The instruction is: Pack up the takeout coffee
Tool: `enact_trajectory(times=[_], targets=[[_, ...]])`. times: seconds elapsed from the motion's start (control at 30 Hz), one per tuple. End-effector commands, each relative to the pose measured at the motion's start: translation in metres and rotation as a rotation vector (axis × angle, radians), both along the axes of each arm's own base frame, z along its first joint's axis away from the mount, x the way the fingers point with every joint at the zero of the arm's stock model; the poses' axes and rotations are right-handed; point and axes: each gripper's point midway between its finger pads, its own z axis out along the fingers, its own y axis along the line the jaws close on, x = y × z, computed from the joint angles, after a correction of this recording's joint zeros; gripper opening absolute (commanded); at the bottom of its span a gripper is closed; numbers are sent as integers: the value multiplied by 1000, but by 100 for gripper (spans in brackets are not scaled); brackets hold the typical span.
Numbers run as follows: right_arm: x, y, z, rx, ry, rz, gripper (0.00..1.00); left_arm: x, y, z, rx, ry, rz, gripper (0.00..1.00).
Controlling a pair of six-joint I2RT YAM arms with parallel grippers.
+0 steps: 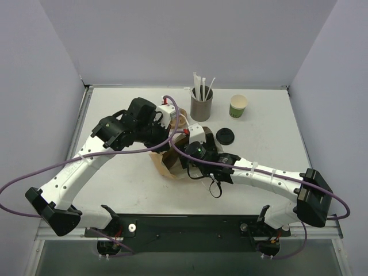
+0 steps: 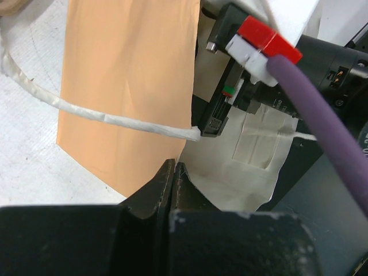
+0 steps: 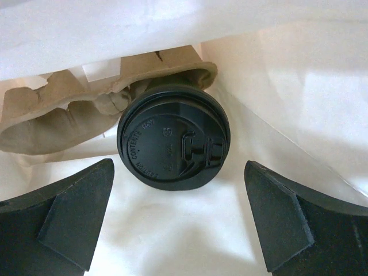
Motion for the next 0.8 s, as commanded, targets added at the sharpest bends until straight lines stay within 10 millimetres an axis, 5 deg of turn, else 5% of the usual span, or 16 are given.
enact_trajectory(times=[0.0,0.33,0.77], targets=[[10,-5,18,9,-36,-54,91,-10,9,-1,28,64,13,0],[10,-3,28,40,-52,-50,90,-15,11,-5,31,80,4,0],[10,-3,34,42,-58,-62,75,-15,10,-9,38,83,-5,0]])
